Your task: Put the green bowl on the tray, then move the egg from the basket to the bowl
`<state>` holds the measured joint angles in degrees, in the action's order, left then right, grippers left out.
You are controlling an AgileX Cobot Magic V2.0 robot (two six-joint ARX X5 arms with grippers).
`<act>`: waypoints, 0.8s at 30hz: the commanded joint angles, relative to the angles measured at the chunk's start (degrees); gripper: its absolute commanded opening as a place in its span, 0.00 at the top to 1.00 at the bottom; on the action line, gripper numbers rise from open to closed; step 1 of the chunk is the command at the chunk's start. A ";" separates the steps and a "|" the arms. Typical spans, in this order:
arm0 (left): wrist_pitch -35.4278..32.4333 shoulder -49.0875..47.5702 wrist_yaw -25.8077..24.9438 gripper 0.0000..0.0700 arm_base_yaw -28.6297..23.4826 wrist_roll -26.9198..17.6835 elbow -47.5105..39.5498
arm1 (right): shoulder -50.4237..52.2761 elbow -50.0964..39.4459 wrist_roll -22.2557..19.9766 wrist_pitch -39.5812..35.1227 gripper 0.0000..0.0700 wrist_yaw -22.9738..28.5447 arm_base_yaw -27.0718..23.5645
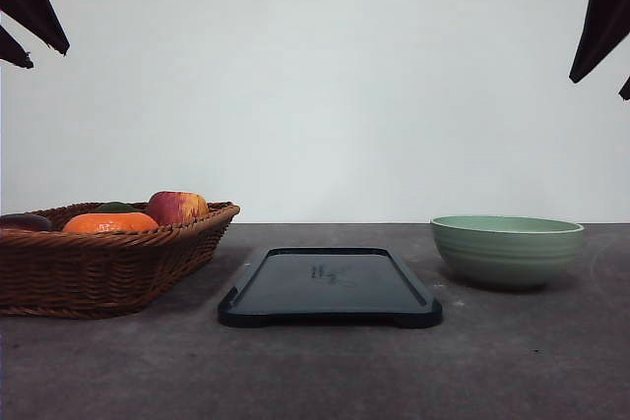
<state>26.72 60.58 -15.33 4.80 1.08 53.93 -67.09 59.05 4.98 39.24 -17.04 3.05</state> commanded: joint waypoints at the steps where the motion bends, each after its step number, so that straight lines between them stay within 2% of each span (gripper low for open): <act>1: -0.96 0.46 -0.33 0.60 0.15 0.14 1.18 | -3.61 3.62 0.25 3.66 0.52 0.80 0.09; 5: -0.96 0.46 -0.33 0.60 0.15 1.22 1.18 | -10.53 9.84 -0.49 7.57 0.52 1.09 0.09; 13: -0.96 0.46 -0.33 0.60 0.15 1.31 1.18 | -22.77 17.33 -3.13 7.99 0.52 2.55 0.09; 24: -0.96 0.46 -0.33 0.60 0.37 1.36 1.18 | -32.77 19.80 -5.01 7.22 0.54 5.16 -0.09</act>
<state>26.68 60.58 -15.33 4.95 2.39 53.95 -98.55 77.52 1.04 46.87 -11.94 2.95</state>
